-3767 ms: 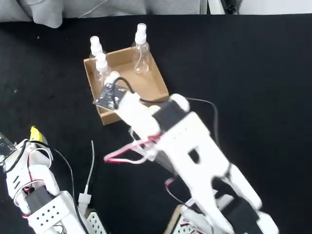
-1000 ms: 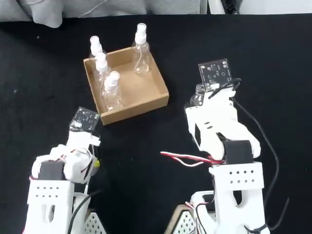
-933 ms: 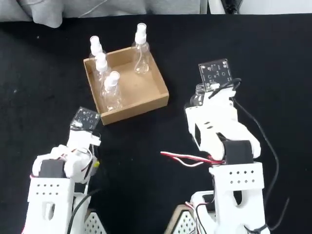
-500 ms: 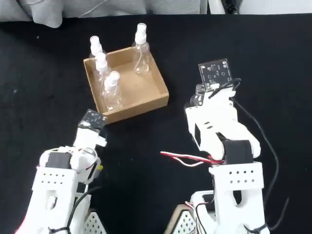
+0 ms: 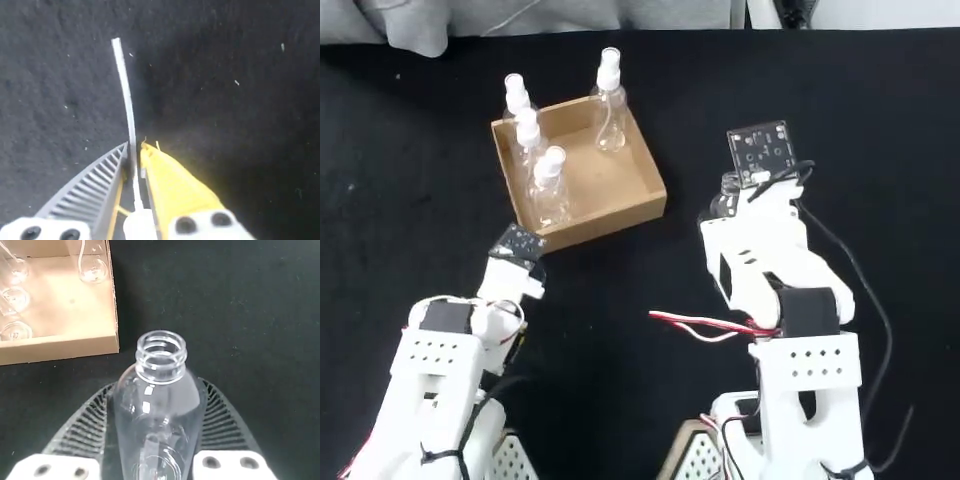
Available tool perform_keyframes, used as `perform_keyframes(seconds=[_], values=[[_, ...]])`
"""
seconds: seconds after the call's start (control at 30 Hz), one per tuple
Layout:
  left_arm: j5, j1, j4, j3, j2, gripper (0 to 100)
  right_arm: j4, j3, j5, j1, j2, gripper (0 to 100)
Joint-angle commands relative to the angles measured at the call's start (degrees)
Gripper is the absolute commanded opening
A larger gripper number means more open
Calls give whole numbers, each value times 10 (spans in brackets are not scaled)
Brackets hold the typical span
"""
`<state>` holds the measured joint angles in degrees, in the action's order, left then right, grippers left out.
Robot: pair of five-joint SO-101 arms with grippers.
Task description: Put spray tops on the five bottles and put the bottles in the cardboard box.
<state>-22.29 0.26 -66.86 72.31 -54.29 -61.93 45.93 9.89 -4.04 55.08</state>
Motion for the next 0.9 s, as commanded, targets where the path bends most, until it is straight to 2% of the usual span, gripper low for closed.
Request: perform_keyframes(seconds=[0.0,0.27,0.53,0.63,0.87], values=[[-3,1,8,-48,3,29,14,-5,-4,10,13,97],[29,-65,8,-89,3,29,14,-5,-4,10,13,97],[43,-71,24,-95,4,29,14,-5,-4,10,13,97],[66,-96,31,-97,4,29,14,-5,-4,10,13,96],[68,-127,33,-101,4,29,14,-4,-4,10,13,96]])
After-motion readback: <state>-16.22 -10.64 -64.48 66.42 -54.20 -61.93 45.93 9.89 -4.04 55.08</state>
